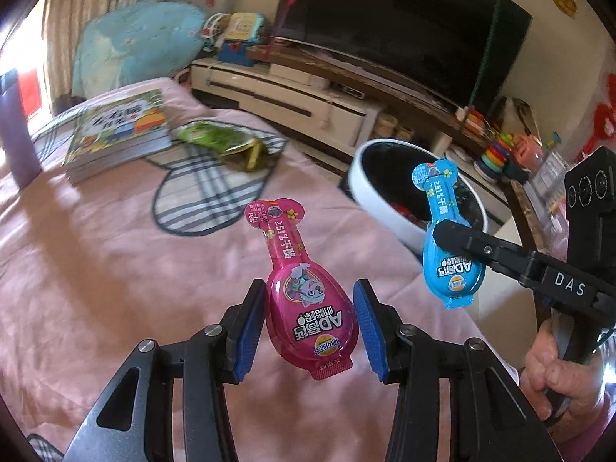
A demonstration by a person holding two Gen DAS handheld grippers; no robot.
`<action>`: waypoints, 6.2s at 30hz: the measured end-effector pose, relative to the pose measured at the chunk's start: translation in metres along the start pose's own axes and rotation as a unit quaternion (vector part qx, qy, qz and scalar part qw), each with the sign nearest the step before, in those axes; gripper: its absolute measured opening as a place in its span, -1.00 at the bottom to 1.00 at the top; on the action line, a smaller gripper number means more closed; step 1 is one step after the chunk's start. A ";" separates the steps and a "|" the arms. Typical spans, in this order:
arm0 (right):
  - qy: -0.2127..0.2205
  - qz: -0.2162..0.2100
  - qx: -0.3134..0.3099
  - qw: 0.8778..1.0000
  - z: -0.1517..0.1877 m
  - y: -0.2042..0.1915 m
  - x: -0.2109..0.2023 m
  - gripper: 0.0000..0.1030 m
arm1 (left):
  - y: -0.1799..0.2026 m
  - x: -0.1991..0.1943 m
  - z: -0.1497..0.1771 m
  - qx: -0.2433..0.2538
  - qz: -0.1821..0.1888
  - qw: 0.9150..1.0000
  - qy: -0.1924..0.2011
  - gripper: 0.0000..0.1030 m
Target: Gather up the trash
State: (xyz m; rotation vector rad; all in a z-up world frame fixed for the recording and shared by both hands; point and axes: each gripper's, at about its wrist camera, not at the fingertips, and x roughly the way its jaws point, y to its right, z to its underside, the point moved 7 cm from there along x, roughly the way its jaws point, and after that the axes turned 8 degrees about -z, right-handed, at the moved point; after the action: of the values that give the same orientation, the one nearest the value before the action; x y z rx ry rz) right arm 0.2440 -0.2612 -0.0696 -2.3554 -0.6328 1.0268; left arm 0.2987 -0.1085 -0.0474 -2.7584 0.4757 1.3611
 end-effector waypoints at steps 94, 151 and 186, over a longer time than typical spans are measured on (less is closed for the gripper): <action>0.025 0.095 0.037 0.994 -0.068 0.127 -0.038 -0.69 | 0.139 0.110 -0.092 0.090 -0.006 0.995 -0.031 -0.13; 0.119 0.050 0.028 0.991 0.029 -0.009 -0.105 0.87 | 0.017 -0.077 0.063 -0.057 0.003 0.995 0.085 0.60; 0.245 0.218 -0.156 0.932 0.071 -0.061 -0.130 1.00 | 0.022 -0.155 0.125 -0.004 -0.168 0.949 0.266 0.99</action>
State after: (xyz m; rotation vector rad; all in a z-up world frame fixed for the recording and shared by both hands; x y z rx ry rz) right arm 0.0976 -0.2717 -0.0061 -2.9659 -0.0789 0.4707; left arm 0.1078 -0.0697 -0.0015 -3.0056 -0.0059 0.5430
